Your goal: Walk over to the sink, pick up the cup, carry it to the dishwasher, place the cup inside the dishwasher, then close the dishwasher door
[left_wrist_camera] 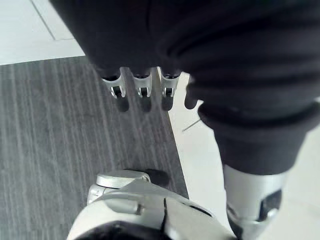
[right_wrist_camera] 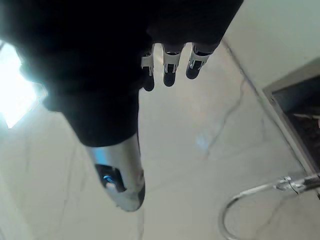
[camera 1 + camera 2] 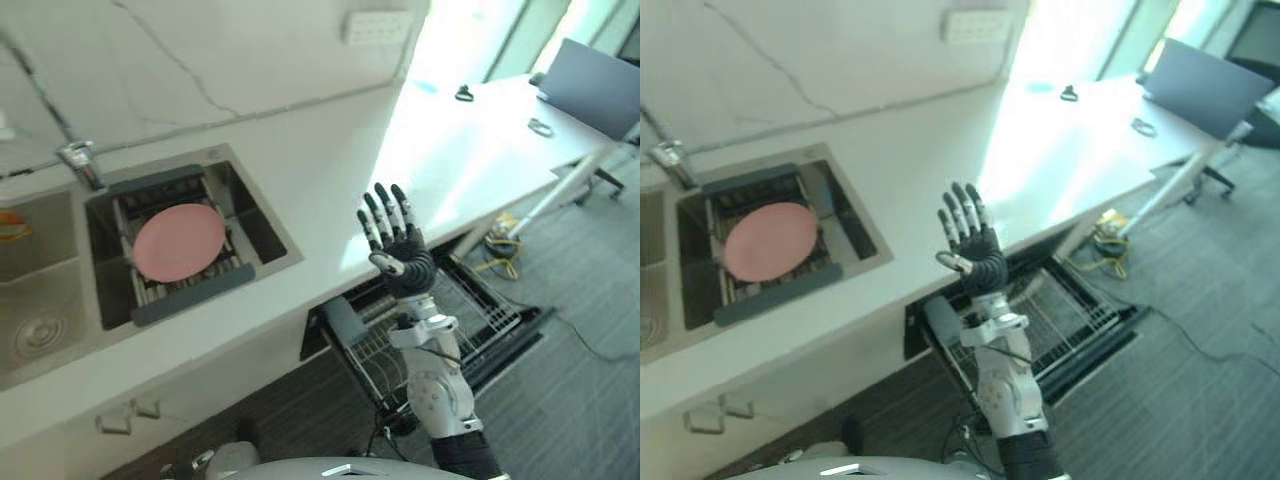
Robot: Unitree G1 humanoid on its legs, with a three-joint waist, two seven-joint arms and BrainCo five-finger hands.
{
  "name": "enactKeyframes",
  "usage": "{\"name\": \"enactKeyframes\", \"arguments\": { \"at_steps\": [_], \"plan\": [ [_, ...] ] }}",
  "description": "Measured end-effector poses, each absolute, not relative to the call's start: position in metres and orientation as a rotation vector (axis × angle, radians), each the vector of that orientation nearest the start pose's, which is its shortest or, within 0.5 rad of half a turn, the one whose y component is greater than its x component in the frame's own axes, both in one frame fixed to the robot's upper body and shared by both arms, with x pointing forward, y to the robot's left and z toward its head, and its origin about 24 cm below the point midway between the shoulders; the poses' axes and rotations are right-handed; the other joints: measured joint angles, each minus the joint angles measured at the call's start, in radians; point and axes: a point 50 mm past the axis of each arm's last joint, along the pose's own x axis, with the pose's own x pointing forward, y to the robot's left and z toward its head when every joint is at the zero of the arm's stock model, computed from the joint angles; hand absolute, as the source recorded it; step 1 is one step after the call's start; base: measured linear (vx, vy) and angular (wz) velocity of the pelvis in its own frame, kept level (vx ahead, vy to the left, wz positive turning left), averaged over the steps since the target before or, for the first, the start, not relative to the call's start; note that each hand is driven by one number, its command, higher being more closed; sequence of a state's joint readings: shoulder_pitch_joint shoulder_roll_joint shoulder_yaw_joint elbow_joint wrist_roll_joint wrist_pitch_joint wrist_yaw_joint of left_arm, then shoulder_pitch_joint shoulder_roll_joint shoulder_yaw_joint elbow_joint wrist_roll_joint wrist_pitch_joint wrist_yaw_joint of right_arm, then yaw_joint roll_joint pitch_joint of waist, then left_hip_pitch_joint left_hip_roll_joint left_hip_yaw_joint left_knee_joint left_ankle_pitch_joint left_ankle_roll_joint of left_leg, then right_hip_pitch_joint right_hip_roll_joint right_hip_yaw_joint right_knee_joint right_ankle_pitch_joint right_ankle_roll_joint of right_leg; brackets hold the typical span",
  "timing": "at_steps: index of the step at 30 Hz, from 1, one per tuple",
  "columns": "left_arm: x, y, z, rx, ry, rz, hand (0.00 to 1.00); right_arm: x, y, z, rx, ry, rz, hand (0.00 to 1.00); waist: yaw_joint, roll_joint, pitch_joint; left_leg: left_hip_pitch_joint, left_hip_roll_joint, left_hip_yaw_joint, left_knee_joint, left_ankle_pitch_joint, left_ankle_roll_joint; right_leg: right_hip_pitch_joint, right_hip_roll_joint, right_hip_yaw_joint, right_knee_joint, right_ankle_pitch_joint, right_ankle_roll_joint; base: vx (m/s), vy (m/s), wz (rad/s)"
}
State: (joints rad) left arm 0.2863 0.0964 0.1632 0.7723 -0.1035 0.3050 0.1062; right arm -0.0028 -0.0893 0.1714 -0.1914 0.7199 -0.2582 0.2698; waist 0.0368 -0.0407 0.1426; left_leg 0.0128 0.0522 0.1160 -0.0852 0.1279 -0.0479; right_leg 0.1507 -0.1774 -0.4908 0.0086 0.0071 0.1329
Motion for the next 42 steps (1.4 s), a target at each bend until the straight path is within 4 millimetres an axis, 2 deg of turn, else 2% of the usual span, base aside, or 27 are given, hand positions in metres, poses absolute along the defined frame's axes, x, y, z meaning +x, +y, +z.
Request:
{"name": "enactKeyframes", "arguments": {
  "at_steps": [1, 3, 4, 5, 6, 7, 8, 10, 11, 12, 13, 14, 15, 16, 18, 20, 21, 24, 28, 31, 33, 37, 38, 39, 42],
  "plan": [
    [0.037, 0.220, -0.157, -0.053, 1.339, 0.415, 0.00, 0.241, -0.125, 0.110, 0.622, -0.444, 0.400, 0.00, -0.004, 0.003, 0.000, -0.012, -0.004, -0.008, 0.000, -0.003, 0.009, 0.005, -0.004, -0.023, -0.001, -0.001, 0.001, -0.04, 0.025, 1.12],
    [0.033, 0.221, -0.158, -0.044, 1.359, 0.417, 0.00, 0.242, -0.133, 0.108, 0.607, -0.431, 0.321, 0.00, -0.015, 0.002, -0.002, -0.031, 0.001, 0.078, 0.007, -0.029, 0.026, 0.035, -0.022, -0.121, -0.020, 0.008, 0.010, -0.04, 0.080, 1.29],
    [0.031, 0.220, -0.159, -0.025, 1.371, 0.395, 0.00, 0.244, -0.144, 0.109, 0.579, -0.435, 0.260, 0.00, -0.013, -0.002, 0.004, -0.060, 0.015, 0.152, 0.079, -0.056, 0.057, 0.049, -0.050, -0.167, -0.025, 0.014, 0.015, -0.01, 0.157, 1.07],
    [0.022, 0.212, -0.162, -0.035, 1.405, 0.345, 0.00, 0.248, -0.155, 0.114, 0.534, -0.447, 0.225, 0.00, 0.007, 0.038, 0.003, -0.083, 0.045, 0.177, 0.178, -0.068, 0.048, 0.046, -0.064, -0.175, 0.007, 0.004, 0.029, 0.01, 0.190, 0.81],
    [0.016, 0.208, -0.164, -0.043, 1.432, 0.320, 0.00, 0.250, -0.159, 0.117, 0.512, -0.456, 0.210, 0.00, 0.008, 0.046, 0.008, -0.085, 0.035, 0.182, 0.189, -0.069, 0.045, 0.045, -0.078, -0.171, 0.031, -0.003, 0.036, 0.01, 0.163, 0.23],
    [-0.001, 0.203, -0.167, -0.059, 1.490, 0.271, 0.00, 0.255, -0.166, 0.123, 0.503, -0.479, 0.178, 0.00, 0.009, 0.056, 0.006, -0.077, 0.014, 0.186, 0.181, -0.077, 0.055, 0.033, -0.105, -0.149, 0.063, -0.003, 0.034, 0.02, 0.199, 0.05],
    [-0.013, 0.199, -0.168, -0.066, 1.532, 0.223, 0.00, 0.257, -0.169, 0.130, 0.502, -0.521, 0.164, 0.00, 0.006, 0.050, 0.010, -0.065, -0.008, 0.191, 0.154, -0.077, 0.053, 0.029, -0.130, -0.133, 0.076, -0.003, 0.034, 0.00, 0.231, -0.02],
    [-0.021, 0.199, -0.168, -0.054, 1.559, 0.155, 0.00, 0.257, -0.178, 0.136, 0.490, -0.569, 0.115, 0.00, 0.003, 0.040, 0.015, -0.026, -0.048, 0.194, 0.063, -0.036, 0.064, 0.023, -0.159, -0.126, 0.084, -0.003, 0.034, -0.03, 0.173, 0.03],
    [-0.020, 0.198, -0.168, -0.034, 1.559, 0.114, 0.00, 0.256, -0.186, 0.137, 0.478, -0.585, 0.067, 0.00, 0.003, 0.036, 0.018, -0.001, -0.074, 0.195, -0.002, -0.008, 0.064, 0.013, -0.176, -0.126, 0.099, -0.011, 0.023, -0.06, 0.125, 0.11],
    [-0.018, 0.200, -0.168, -0.013, 1.557, 0.096, 0.00, 0.255, -0.188, 0.138, 0.484, -0.589, 0.046, 0.00, 0.002, 0.035, 0.020, -0.004, -0.082, 0.198, -0.002, -0.009, 0.063, 0.006, -0.187, -0.127, 0.114, -0.022, 0.012, -0.08, 0.154, 0.11],
    [-0.015, 0.201, -0.168, 0.001, 1.552, 0.072, 0.00, 0.255, -0.194, 0.138, 0.483, -0.592, -0.009, 0.00, 0.002, 0.031, 0.027, -0.006, -0.101, 0.213, -0.003, -0.015, 0.060, -0.021, -0.210, -0.124, 0.155, -0.052, -0.032, -0.08, 0.174, 0.12],
    [-0.014, 0.204, -0.168, 0.004, 1.550, 0.066, 0.00, 0.253, -0.196, 0.135, 0.476, -0.585, -0.050, 0.00, -0.002, 0.015, 0.027, -0.003, -0.118, 0.220, 0.010, -0.034, 0.057, -0.040, -0.241, -0.100, 0.183, -0.083, -0.072, 0.00, 0.170, 0.12],
    [-0.012, 0.207, -0.168, 0.008, 1.546, 0.067, 0.00, 0.248, -0.199, 0.133, 0.473, -0.583, -0.085, 0.00, -0.008, 0.012, 0.029, -0.031, -0.124, 0.189, 0.109, -0.077, 0.114, -0.062, -0.246, -0.041, 0.239, -0.138, -0.094, 0.03, 0.116, 0.26],
    [-0.011, 0.210, -0.167, 0.012, 1.543, 0.069, 0.00, 0.241, -0.202, 0.128, 0.467, -0.570, -0.114, 0.00, -0.012, 0.015, 0.027, -0.034, -0.135, 0.175, 0.108, -0.091, 0.134, -0.066, -0.232, 0.020, 0.259, -0.171, -0.115, 0.05, 0.058, 0.47],
    [0.000, 0.218, -0.165, 0.033, 1.503, 0.072, 0.00, 0.232, -0.202, 0.126, 0.469, -0.568, -0.141, 0.00, -0.041, -0.006, 0.021, -0.025, -0.154, 0.142, 0.059, -0.090, 0.133, -0.070, -0.169, 0.120, 0.252, -0.213, -0.123, 0.04, 0.038, 0.77],
    [0.008, 0.224, -0.163, 0.053, 1.491, 0.076, 0.00, 0.232, -0.203, 0.126, 0.451, -0.567, -0.147, 0.00, -0.046, -0.021, 0.023, -0.017, -0.154, 0.125, 0.025, -0.071, 0.128, -0.082, -0.114, 0.162, 0.236, -0.214, -0.120, 0.08, -0.018, 0.54],
    [0.009, 0.224, -0.163, 0.055, 1.489, 0.076, 0.00, 0.231, -0.204, 0.126, 0.435, -0.565, -0.153, 0.00, -0.045, -0.023, 0.024, -0.014, -0.152, 0.099, 0.011, -0.039, 0.126, -0.074, -0.075, 0.202, 0.214, -0.213, -0.117, 0.04, -0.041, 0.43],
    [0.014, 0.225, -0.163, 0.040, 1.472, 0.110, 0.00, 0.227, -0.211, 0.121, 0.424, -0.552, -0.185, 0.00, -0.046, -0.024, 0.023, -0.013, -0.157, 0.033, 0.011, -0.028, 0.123, -0.051, -0.003, 0.287, 0.171, -0.204, -0.118, 0.06, -0.074, 0.54],
    [0.013, 0.222, -0.164, 0.038, 1.474, 0.115, 0.00, 0.219, -0.224, 0.117, 0.403, -0.543, -0.247, 0.00, -0.038, -0.025, 0.022, 0.002, -0.163, -0.013, 0.009, -0.020, 0.125, -0.026, 0.006, 0.288, 0.187, -0.190, -0.101, 0.08, -0.105, 0.47],
    [0.013, 0.217, -0.165, 0.030, 1.470, 0.102, 0.00, 0.219, -0.224, 0.117, 0.403, -0.544, -0.242, 0.00, -0.036, -0.004, 0.022, 0.009, -0.152, -0.010, 0.002, -0.019, 0.123, -0.014, 0.017, 0.289, 0.185, -0.190, -0.099, 0.00, -0.108, -0.05],
    [0.013, 0.215, -0.165, 0.023, 1.469, 0.098, 0.00, 0.219, -0.224, 0.116, 0.402, -0.542, -0.239, 0.00, -0.037, 0.005, 0.021, 0.017, -0.145, -0.003, 0.001, -0.018, 0.123, -0.009, 0.022, 0.293, 0.183, -0.183, -0.062, -0.01, -0.120, -0.15],
    [0.013, 0.215, -0.165, 0.023, 1.471, 0.096, 0.00, 0.218, -0.227, 0.117, 0.383, -0.551, -0.220, 0.00, -0.043, 0.006, 0.021, 0.024, -0.139, 0.007, 0.000, -0.016, 0.120, 0.008, 0.026, 0.298, 0.155, -0.198, -0.029, -0.03, -0.120, -0.08],
    [0.014, 0.214, -0.166, 0.020, 1.471, 0.093, 0.00, 0.218, -0.230, 0.117, 0.377, -0.547, -0.220, 0.00, -0.044, 0.013, 0.024, 0.025, -0.134, 0.011, 0.000, -0.016, 0.119, 0.011, 0.031, 0.298, 0.148, -0.197, -0.026, -0.04, -0.089, -0.03],
    [0.023, 0.213, -0.166, 0.050, 1.459, 0.056, 0.00, 0.219, -0.227, 0.102, 0.369, -0.475, -0.147, 0.00, -0.046, 0.017, 0.035, 0.043, -0.144, 0.002, -0.001, -0.045, 0.123, 0.042, 0.036, 0.296, 0.130, -0.174, -0.051, -0.02, -0.078, -0.03],
    [0.023, 0.213, -0.166, 0.050, 1.459, 0.056, 0.00, 0.219, -0.227, 0.102, 0.369, -0.476, -0.146, 0.00, -0.046, 0.019, 0.036, 0.049, -0.138, 0.002, -0.001, -0.047, 0.120, 0.038, 0.041, 0.302, 0.144, -0.172, -0.052, 0.00, -0.057, -0.04]
  ]
}}
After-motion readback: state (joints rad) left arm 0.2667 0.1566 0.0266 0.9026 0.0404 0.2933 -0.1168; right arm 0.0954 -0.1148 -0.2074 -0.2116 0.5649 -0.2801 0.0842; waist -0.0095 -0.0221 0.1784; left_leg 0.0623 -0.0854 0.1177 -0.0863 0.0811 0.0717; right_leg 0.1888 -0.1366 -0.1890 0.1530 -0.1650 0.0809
